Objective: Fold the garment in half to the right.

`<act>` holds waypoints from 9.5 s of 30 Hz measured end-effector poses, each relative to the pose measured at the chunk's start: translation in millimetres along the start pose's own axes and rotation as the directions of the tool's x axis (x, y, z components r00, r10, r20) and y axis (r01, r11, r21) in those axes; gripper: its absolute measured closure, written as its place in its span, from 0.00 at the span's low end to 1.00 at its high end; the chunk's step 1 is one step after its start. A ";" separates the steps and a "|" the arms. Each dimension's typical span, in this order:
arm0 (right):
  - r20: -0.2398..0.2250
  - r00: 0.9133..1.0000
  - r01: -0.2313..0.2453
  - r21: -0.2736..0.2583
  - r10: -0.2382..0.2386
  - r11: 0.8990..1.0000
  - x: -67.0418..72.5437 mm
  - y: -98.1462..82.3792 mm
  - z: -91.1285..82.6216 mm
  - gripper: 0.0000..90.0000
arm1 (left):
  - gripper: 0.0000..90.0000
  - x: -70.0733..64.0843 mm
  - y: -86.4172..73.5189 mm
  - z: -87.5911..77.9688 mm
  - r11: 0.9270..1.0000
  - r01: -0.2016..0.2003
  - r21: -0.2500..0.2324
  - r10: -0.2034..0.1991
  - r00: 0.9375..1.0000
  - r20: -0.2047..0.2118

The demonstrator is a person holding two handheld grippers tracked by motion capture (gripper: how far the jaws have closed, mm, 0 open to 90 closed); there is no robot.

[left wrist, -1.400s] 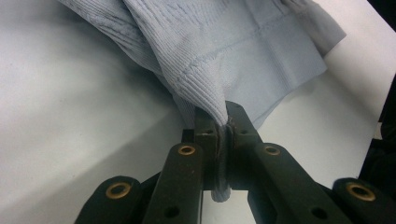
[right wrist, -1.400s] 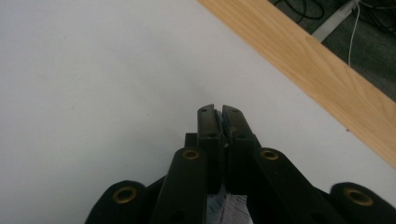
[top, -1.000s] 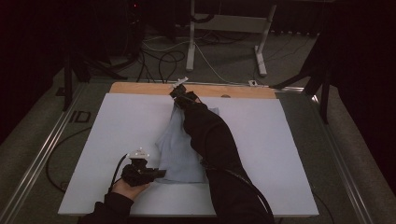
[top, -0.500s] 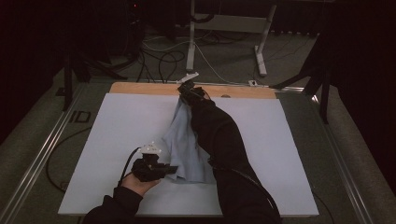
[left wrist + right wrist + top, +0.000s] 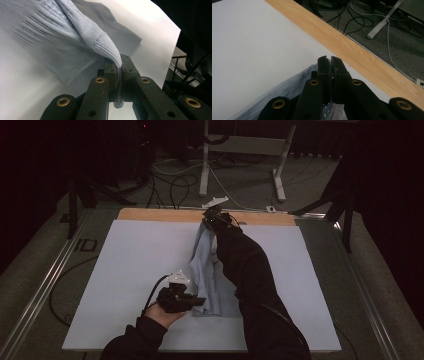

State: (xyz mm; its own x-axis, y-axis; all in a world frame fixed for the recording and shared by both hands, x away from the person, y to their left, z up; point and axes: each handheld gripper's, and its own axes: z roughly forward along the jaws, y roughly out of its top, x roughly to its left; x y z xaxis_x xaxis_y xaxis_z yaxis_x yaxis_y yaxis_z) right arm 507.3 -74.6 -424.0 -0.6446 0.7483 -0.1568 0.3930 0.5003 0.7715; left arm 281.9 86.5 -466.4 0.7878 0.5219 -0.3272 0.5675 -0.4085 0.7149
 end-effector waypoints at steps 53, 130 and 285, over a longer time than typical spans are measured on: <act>-0.091 0.992 -0.086 -0.029 0.083 0.996 -54.0 -70.6 8.1 0.97 | 0.96 -33.7 23.2 107.5 0.994 -0.037 0.101 0.042 0.998 -0.039; -0.192 0.972 -0.153 -0.084 0.135 0.985 -63.6 -104.1 -72.1 0.43 | 0.95 -69.1 42.2 164.8 0.980 -0.121 0.157 0.132 0.989 -0.063; -0.144 0.972 -0.205 -0.111 0.188 0.972 -6.2 -283.3 -191.6 0.12 | 0.00 87.4 -140.0 -121.6 0.981 -0.120 -0.151 0.061 0.937 -0.343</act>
State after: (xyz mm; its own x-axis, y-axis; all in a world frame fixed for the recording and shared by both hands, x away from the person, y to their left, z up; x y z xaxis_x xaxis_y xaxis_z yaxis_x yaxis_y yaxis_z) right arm 274.3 -304.5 -523.5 -0.6467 0.7583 0.0816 0.4412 0.2846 0.8511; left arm 242.2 280.4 -519.9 0.6913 0.7208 -0.0510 0.4264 -0.3501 0.8340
